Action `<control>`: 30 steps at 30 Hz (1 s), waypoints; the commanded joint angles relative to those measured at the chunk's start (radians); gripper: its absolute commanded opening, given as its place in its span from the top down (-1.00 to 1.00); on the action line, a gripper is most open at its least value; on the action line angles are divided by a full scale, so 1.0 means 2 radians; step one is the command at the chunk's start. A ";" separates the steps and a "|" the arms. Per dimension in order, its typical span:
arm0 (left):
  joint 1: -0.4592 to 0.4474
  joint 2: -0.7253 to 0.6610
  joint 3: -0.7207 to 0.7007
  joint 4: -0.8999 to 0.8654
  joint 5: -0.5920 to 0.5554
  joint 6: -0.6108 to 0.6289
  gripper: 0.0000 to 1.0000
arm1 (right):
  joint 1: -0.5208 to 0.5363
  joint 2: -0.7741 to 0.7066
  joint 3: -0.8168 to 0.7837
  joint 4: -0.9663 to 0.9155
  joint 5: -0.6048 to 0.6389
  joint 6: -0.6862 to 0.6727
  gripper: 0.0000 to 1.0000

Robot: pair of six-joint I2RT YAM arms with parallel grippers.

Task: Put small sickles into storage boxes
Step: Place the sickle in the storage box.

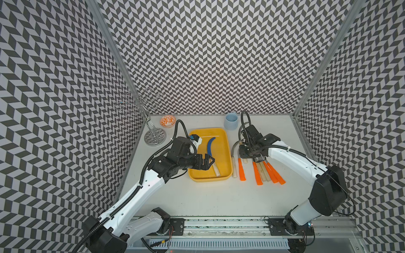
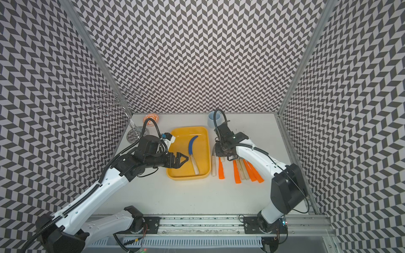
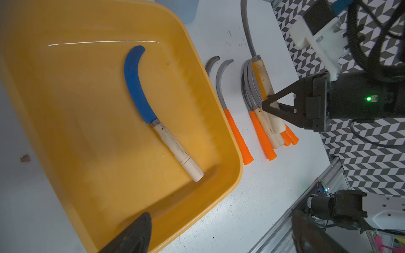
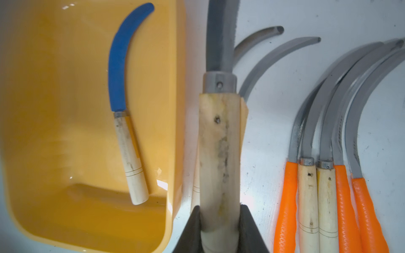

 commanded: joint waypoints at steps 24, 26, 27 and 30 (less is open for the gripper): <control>0.055 -0.138 -0.118 -0.024 0.005 -0.076 -1.00 | 0.120 0.094 0.060 0.054 -0.001 0.023 1.00; 0.056 -0.144 -0.123 -0.025 0.006 -0.078 -0.99 | 0.124 0.102 0.054 0.062 0.013 0.025 1.00; 0.055 -0.146 -0.125 -0.026 0.006 -0.078 -1.00 | 0.125 0.106 0.051 0.066 0.017 0.026 1.00; 0.056 -0.149 -0.127 -0.030 0.004 -0.077 -1.00 | 0.127 0.119 0.038 0.085 0.028 0.029 1.00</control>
